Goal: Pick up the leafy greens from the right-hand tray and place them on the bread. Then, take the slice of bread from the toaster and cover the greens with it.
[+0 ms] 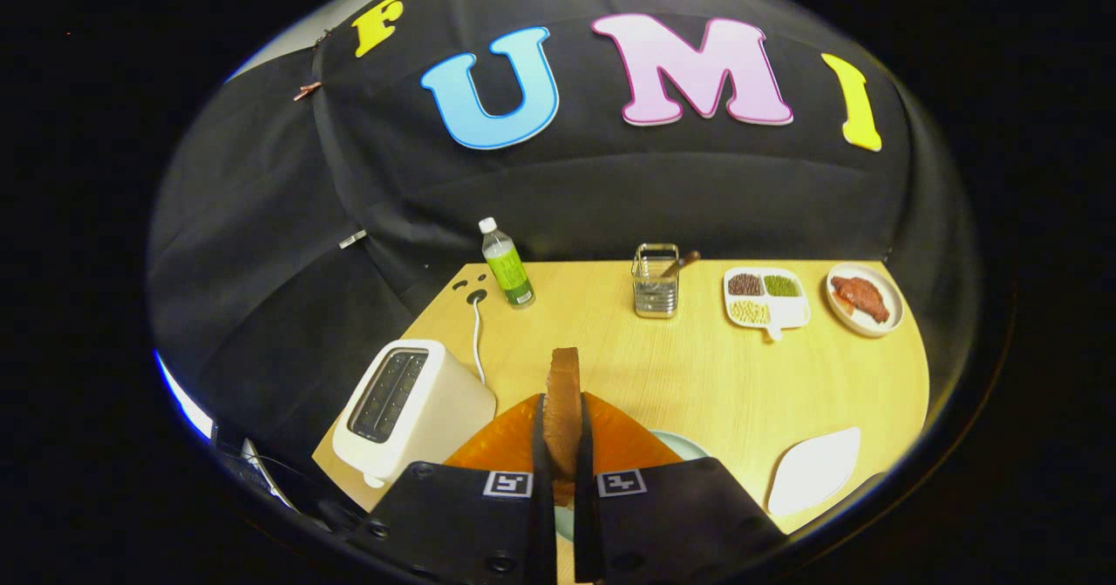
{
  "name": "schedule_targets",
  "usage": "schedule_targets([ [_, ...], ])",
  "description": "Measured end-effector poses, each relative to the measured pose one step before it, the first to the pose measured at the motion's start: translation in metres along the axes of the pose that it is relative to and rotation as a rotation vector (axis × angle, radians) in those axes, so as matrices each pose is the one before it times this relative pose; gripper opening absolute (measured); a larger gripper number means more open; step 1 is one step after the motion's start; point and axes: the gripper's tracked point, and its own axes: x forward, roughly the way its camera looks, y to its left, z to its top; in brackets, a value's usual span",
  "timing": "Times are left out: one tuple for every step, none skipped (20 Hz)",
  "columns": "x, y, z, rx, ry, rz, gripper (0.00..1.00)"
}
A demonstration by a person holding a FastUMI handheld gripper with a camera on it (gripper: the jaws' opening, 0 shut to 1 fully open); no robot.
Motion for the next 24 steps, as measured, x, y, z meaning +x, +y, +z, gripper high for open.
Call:
schedule_targets([
  [0.00393,-0.00329,-0.01021,0.01908,0.01793,0.01040,0.12],
  [0.00437,-0.00322,-0.00952,0.01548,0.01779,0.01038,0.12],
  [0.00502,-0.00487,-0.00867,0.01485,0.01995,0.00701,0.12],
  [0.00439,-0.00374,-0.00629,0.01887,0.00977,0.00844,0.12],
  [0.00449,-0.00385,-0.00325,0.01245,0.00285,0.00578,0.12],
  [0.00565,-0.00448,-0.00433,0.00691,0.00681,0.00217,0.12],
  [0.00391,-0.00493,-0.00649,0.00547,0.01088,0.00070,0.12],
  [0.00392,-0.00497,-0.00585,0.00744,0.00871,0.00175,0.12],
  [0.00309,-0.00292,-0.00533,0.00941,0.01008,0.00365,0.12],
  [0.00310,-0.00440,-0.00558,0.00527,0.00698,0.00029,0.12],
  [0.00220,-0.00431,-0.00444,-0.00193,0.00698,-0.00247,0.12],
  [0.00249,-0.00479,-0.00456,-0.00615,0.00774,-0.00300,0.12],
  [0.00097,-0.00493,-0.00539,-0.00533,0.01050,-0.00577,0.12],
  [0.00012,-0.00359,-0.00281,-0.00204,0.00280,-0.00254,0.12],
  [-0.00022,-0.00492,0.00092,-0.00080,-0.00773,-0.00960,0.12],
  [0.00129,-0.00809,-0.00001,-0.00116,-0.00371,-0.01591,0.13],
  [-0.00016,-0.00729,-0.00220,0.00147,0.00319,-0.01291,0.14],
  [0.00073,-0.00700,-0.00331,0.00582,0.00968,-0.01257,0.15],
  [0.00012,-0.00613,-0.00208,0.00813,0.00455,-0.01222,0.17],
  [0.00058,-0.00687,-0.00063,0.00774,-0.00324,-0.01294,0.20],
  [0.00087,-0.00754,-0.00210,0.00314,-0.00047,-0.01756,0.23],
  [-0.00010,-0.00478,-0.00382,-0.00008,0.00425,-0.00871,0.32],
  [-0.00088,-0.00297,-0.00362,-0.00238,0.00453,-0.00590,0.35],
  [-0.00219,-0.00408,-0.00227,-0.00962,0.00680,-0.00624,0.39],
])
